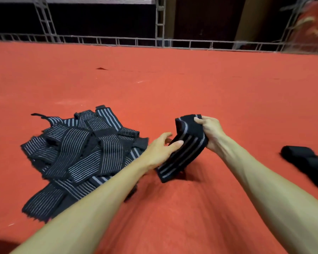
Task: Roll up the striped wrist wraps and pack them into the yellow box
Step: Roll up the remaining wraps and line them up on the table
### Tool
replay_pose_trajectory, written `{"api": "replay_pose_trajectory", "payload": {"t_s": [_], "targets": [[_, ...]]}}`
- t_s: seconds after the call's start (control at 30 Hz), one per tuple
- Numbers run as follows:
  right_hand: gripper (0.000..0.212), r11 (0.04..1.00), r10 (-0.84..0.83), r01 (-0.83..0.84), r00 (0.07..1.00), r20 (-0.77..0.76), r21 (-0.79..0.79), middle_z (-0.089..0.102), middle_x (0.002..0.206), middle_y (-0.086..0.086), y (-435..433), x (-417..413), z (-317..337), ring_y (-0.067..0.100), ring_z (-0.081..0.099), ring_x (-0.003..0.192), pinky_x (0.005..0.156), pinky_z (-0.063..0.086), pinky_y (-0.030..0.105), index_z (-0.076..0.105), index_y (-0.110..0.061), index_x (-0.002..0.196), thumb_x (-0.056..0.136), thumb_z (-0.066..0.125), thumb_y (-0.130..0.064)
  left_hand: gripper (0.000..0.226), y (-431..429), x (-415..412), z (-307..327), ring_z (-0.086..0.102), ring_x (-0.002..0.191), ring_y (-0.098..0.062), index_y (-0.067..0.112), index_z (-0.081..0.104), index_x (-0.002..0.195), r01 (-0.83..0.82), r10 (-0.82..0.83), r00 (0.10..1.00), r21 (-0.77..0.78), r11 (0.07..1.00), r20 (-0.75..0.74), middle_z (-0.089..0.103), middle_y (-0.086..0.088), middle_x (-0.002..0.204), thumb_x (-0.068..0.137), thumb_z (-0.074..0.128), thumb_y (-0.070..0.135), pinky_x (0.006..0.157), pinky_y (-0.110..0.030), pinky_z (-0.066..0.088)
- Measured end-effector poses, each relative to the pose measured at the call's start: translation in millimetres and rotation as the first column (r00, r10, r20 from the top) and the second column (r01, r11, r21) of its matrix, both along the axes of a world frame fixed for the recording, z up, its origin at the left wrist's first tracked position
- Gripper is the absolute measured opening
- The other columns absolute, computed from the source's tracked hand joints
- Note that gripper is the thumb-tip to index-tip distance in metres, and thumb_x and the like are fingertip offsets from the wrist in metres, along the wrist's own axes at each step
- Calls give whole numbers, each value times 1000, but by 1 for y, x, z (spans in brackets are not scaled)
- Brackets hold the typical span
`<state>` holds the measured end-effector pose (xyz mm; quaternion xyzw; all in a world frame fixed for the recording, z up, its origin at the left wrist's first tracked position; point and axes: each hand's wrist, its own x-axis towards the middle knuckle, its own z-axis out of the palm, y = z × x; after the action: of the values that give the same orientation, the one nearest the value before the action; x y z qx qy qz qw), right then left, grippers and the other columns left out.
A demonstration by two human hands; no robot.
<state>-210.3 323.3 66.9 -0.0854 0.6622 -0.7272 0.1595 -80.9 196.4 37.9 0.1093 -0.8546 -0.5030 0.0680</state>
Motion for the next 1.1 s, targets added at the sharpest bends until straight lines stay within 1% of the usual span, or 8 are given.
{"api": "replay_pose_trajectory", "payload": {"t_s": [0.1, 0.2, 0.5, 0.6, 0.73, 0.87, 1.03, 1.1], "targets": [[22, 999, 19, -19, 1000, -13, 26, 67, 83, 12, 35, 10, 6, 22, 62, 71, 70, 52, 34, 66, -5, 83, 96, 49, -2, 43, 26, 2, -4, 63, 91, -12, 10, 68, 105, 129, -129, 991, 31, 991, -21, 72, -6, 105, 86, 65, 49, 87, -39, 49], [18, 999, 38, -38, 998, 47, -10, 69, 85, 13, 73, 15, 1, 21, 65, 68, 68, 53, 33, 68, -3, 90, 92, 50, -1, 57, 52, 8, -2, 45, 68, -11, -5, 59, 89, 266, -266, 964, -17, 964, -1, 54, -2, 74, 85, 63, 52, 63, -33, 37], [42, 913, 211, -295, 933, 293, 280, 51, 97, 11, 129, 21, -42, 29, 48, 84, 77, 45, 38, 56, -11, 97, 60, 64, -28, 26, 81, 30, -12, 54, 88, -21, -5, 55, 117, 421, -460, 860, 201, 885, 222, 56, -11, 95, 96, 56, 9, 72, -33, 44], [26, 787, 246, -384, 913, 324, 483, 48, 80, 11, 129, 26, -53, 24, 52, 64, 53, 50, 28, 56, -6, 101, 83, 62, -24, 23, 71, 35, -30, 60, 84, -16, 0, 60, 117, 433, -470, 794, 182, 883, 386, 64, -5, 96, 96, 54, 6, 66, -24, 47], [28, 722, 120, -210, 976, 179, 659, 52, 64, 9, 113, 12, -68, 20, 51, 50, 46, 48, 27, 60, -4, 85, 93, 63, -31, 21, 55, 31, -52, 62, 71, -1, 3, 64, 113, 339, -372, 853, 153, 928, 365, 67, 1, 94, 95, 54, 3, 59, -13, 46], [47, 546, 75, 32, 993, -87, 837, 53, 70, 12, 90, -13, -77, 24, 52, 64, 55, 37, 28, 45, -12, 63, 87, 63, -49, 21, 41, 26, -65, 65, 89, -12, -3, 62, 114, 297, -347, 882, 194, 935, 321, 68, -7, 103, 94, 54, -2, 84, -25, 53], [51, 387, 278, -66, 959, -48, 920, 55, 85, 8, 61, -28, -82, 21, 53, 80, 65, 37, 28, 56, -9, 84, 74, 76, -55, 25, 39, 26, -65, 64, 94, -16, -4, 59, 119, 344, -399, 868, 221, 913, 295, 67, -9, 106, 95, 55, 2, 85, -27, 52], [41, 443, 302, -57, 949, -90, 895, 60, 90, 9, 56, -27, -86, 21, 55, 83, 68, 39, 31, 60, -9, 88, 77, 77, -46, 26, 37, 29, -62, 67, 95, -22, -4, 57, 121, 345, -407, 863, 240, 907, 299, 68, -15, 109, 96, 55, 4, 87, -32, 55]]}}
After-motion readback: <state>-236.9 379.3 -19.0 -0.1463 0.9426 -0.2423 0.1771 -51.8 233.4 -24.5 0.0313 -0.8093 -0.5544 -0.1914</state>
